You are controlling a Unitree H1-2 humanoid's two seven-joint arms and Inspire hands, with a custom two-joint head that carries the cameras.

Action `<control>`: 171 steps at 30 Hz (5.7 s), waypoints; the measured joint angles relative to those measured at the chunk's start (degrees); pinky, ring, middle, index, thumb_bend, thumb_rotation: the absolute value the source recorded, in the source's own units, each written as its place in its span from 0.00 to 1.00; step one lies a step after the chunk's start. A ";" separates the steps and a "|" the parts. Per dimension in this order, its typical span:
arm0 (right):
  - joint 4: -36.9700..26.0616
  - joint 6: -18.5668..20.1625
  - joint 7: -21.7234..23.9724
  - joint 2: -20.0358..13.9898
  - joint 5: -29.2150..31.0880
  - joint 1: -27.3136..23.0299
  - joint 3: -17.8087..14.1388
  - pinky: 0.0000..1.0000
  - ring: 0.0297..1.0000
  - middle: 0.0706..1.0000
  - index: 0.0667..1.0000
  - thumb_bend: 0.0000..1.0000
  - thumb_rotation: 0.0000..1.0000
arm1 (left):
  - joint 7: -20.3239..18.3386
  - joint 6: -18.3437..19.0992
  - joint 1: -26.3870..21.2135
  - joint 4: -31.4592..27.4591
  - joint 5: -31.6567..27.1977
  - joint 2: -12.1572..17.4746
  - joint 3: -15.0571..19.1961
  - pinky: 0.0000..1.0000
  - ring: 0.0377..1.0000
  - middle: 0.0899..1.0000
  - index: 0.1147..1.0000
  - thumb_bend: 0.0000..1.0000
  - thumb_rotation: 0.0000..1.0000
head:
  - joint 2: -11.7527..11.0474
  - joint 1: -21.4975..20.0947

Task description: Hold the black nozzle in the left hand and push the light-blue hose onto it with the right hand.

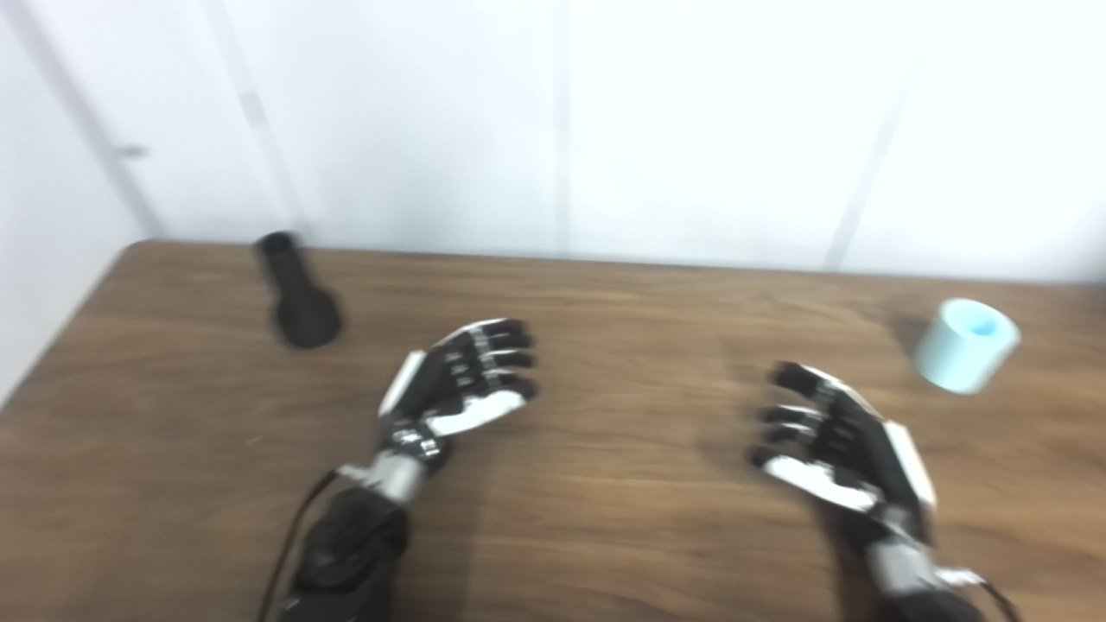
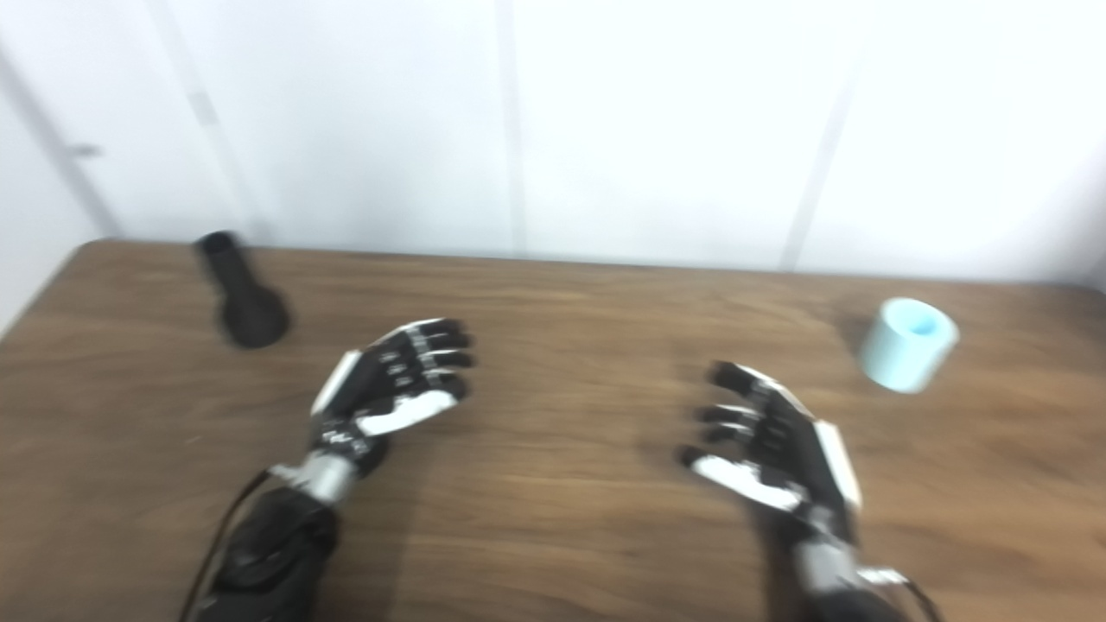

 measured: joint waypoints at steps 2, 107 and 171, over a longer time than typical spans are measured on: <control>0.71 -0.86 0.17 -0.75 0.11 -0.24 -0.54 0.61 0.63 0.74 0.73 0.71 0.10 | 0.39 -0.70 -0.56 0.99 1.00 -0.26 -0.10 0.55 0.64 0.67 0.66 0.72 0.12 | -1.58 3.51; -11.77 15.08 -3.17 2.93 -0.19 0.55 -0.35 0.47 0.58 0.74 0.77 0.38 0.00 | 23.82 11.41 -12.67 14.54 26.81 21.83 4.91 0.87 0.92 0.92 0.96 0.95 0.35 | -4.57 5.55; -11.23 14.38 -3.09 2.34 -1.27 0.63 -0.41 0.48 0.56 0.69 0.75 0.45 0.00 | 37.98 -1.78 -16.10 25.44 32.24 19.00 -0.20 0.45 0.43 0.42 0.43 0.50 0.00 | -2.47 4.14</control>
